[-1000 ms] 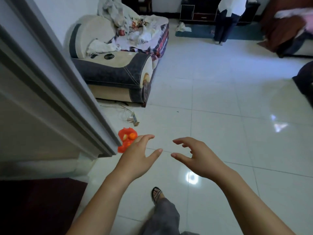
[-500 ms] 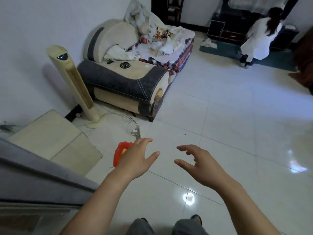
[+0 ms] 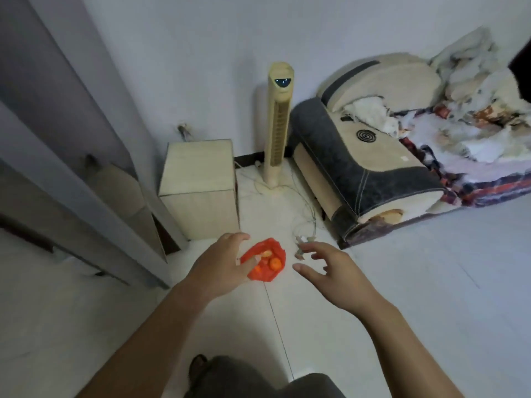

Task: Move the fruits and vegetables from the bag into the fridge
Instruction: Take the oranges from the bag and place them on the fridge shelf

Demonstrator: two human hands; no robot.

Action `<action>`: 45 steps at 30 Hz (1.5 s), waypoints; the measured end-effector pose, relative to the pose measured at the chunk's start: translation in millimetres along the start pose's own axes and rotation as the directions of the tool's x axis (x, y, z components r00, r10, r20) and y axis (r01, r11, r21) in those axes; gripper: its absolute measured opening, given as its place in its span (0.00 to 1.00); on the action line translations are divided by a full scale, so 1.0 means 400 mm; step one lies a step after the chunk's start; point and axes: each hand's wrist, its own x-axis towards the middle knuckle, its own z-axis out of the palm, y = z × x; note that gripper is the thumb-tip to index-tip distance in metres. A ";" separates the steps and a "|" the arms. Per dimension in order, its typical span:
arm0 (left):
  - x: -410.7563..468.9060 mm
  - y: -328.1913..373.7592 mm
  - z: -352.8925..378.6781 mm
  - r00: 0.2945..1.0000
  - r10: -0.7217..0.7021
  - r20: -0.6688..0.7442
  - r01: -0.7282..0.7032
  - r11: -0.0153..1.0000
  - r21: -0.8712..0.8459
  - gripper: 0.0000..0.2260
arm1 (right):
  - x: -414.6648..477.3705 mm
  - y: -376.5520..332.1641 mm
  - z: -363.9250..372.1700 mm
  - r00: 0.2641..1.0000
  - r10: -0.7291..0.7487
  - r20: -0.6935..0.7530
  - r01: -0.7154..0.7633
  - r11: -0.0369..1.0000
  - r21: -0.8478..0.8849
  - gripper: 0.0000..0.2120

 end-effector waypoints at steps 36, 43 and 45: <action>0.584 0.170 0.238 0.745 -0.664 -0.063 0.634 0.734 -0.243 0.21 | 0.905 0.370 -0.233 0.685 -0.213 0.696 0.426 0.893 -0.146 0.23; 0.589 0.063 0.371 0.652 -0.755 -0.073 0.712 0.642 -0.283 0.20 | 0.990 0.415 -0.038 0.537 -0.193 0.821 0.495 0.861 -0.121 0.21; 0.606 -0.014 0.433 0.642 -0.764 -0.071 0.722 0.633 -0.279 0.20 | 1.008 0.476 0.049 0.515 -0.190 0.836 0.504 0.856 -0.116 0.21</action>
